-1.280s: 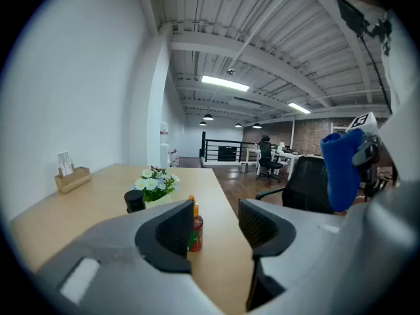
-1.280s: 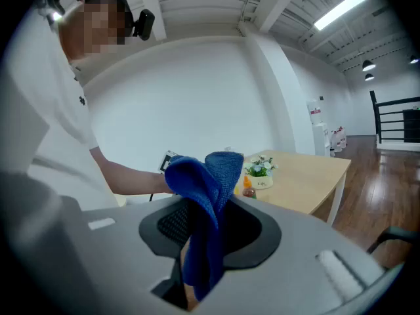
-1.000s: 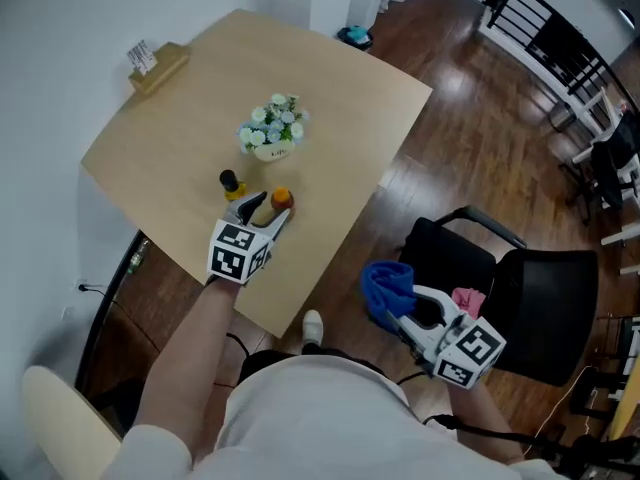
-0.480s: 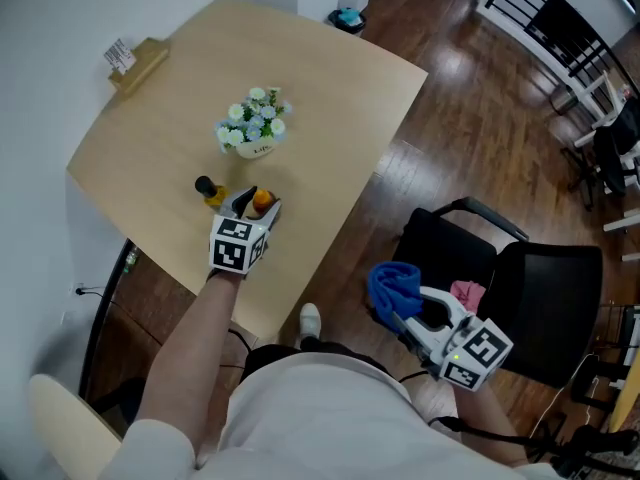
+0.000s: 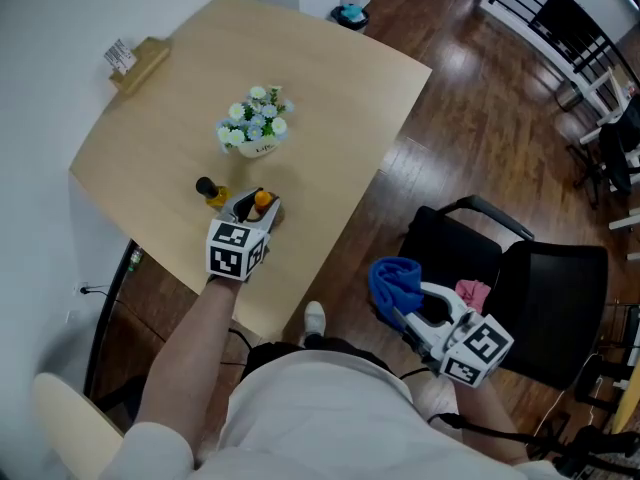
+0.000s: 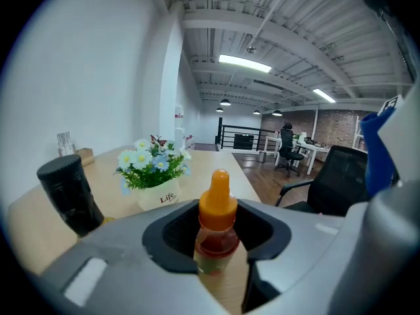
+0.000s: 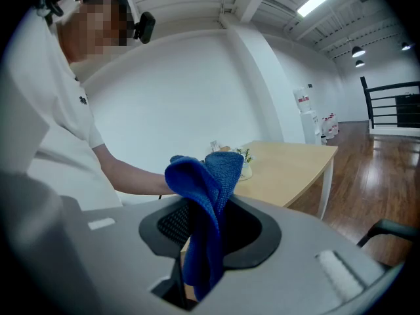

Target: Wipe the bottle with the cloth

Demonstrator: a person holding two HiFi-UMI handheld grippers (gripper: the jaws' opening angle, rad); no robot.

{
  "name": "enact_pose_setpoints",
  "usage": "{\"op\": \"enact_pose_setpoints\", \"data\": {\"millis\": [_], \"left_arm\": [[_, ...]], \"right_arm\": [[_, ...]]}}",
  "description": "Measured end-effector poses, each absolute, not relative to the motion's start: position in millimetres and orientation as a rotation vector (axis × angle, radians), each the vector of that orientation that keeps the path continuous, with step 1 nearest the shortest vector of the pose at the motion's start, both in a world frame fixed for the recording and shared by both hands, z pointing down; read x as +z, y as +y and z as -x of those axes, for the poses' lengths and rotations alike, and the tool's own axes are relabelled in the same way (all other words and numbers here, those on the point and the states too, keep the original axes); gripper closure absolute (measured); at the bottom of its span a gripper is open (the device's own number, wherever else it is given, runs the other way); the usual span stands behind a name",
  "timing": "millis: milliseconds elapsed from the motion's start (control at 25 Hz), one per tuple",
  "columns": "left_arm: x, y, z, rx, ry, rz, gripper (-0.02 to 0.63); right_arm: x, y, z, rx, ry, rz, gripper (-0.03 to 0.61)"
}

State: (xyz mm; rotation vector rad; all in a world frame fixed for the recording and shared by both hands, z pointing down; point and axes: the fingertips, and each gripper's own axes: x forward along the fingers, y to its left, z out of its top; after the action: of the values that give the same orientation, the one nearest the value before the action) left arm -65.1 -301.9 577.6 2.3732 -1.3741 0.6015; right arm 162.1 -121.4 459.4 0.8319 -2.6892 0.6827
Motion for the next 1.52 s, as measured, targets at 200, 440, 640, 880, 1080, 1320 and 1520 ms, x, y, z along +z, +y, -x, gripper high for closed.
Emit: {"op": "enact_pose_setpoints", "data": {"millis": [200,440,640,880,1080,1320,1520], "left_arm": [[535,-284,59,0.534,-1.283,-2.451,0.453],[457,-246,55,0.492,-1.159,-2.573,0.453],[403,-215,57,0.437,-1.048,-2.652,0.454],[368,-169,55,0.394,-0.885,-2.724,0.453],[358,-138,55,0.401,-0.749,-2.785,0.453],[344,-111,71,0.395,-0.695,-2.828,0.453],[330,-100,90,0.352,-0.693,-2.837,0.453]], "right_arm": [[459,-132,-149,0.663,-2.732,-0.806,0.462],[448,-144,-123,0.592,-2.794,-0.737,0.462],[420,-156,-88,0.471,-2.856,-0.674,0.462],[359,-152,-39,0.332,-2.969,-0.607,0.462],[314,-141,10,0.252,-3.066,-0.524,0.462],[299,-116,53,0.195,-3.09,-0.46,0.462],[308,-106,61,0.21,-3.074,-0.493,0.462]]}}
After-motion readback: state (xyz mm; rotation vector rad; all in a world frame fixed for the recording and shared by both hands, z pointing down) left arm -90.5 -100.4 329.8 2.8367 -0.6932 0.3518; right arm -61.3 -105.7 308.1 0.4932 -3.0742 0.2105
